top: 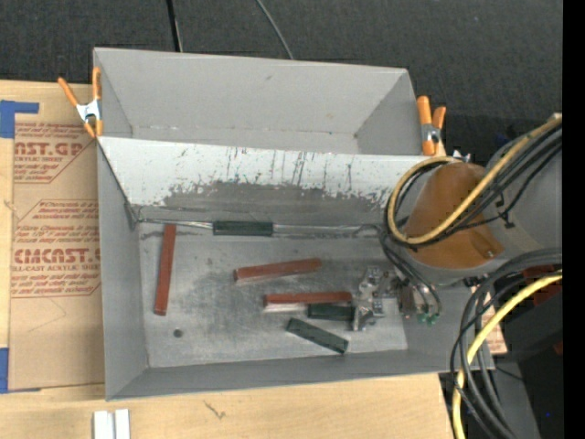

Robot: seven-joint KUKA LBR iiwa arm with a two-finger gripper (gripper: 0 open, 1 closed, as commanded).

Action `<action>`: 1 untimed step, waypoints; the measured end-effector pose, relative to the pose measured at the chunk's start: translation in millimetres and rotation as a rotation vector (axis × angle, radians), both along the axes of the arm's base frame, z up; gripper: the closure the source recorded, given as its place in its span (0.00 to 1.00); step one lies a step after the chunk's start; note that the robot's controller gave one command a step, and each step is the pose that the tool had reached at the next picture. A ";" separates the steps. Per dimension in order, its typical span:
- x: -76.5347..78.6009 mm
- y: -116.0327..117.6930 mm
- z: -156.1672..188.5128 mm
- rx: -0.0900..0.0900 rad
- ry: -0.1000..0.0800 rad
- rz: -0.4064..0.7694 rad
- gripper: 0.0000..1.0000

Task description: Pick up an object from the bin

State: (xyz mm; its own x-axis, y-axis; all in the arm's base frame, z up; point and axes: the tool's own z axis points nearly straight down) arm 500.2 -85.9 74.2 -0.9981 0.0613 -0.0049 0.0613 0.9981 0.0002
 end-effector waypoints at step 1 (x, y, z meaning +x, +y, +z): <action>0.0 0.0 0.0 0.000 0.000 0.000 1.00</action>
Offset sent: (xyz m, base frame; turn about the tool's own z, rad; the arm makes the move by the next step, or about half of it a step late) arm 0.0368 -0.0098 0.1322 -0.0265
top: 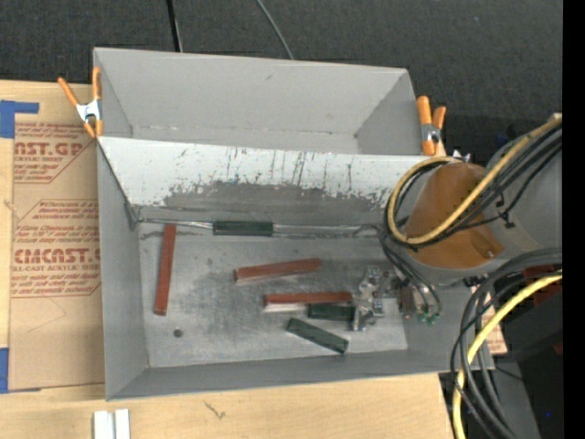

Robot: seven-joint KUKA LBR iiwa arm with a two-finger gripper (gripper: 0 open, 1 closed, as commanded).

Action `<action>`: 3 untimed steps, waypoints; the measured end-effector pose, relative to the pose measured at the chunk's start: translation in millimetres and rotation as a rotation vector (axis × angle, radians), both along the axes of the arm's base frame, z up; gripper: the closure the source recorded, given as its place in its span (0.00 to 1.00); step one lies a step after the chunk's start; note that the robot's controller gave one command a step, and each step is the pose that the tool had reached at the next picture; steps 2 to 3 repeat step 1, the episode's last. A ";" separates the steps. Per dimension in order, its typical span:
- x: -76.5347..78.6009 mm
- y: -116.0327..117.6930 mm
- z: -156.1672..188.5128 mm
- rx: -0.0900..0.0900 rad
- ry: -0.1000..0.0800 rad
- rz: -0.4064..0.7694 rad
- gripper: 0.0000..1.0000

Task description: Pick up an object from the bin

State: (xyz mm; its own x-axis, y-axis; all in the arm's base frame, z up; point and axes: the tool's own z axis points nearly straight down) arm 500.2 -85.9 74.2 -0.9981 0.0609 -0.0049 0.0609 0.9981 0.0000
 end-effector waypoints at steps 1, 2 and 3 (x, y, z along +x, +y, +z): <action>37.6 -8.6 132.0 0.000 0.002 0.028 1.00; 37.6 -8.6 132.0 0.000 0.002 0.028 1.00; 37.6 -8.6 132.0 0.000 0.002 0.028 1.00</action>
Offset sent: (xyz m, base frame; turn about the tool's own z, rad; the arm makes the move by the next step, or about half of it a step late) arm 0.0000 0.0000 0.0000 0.0000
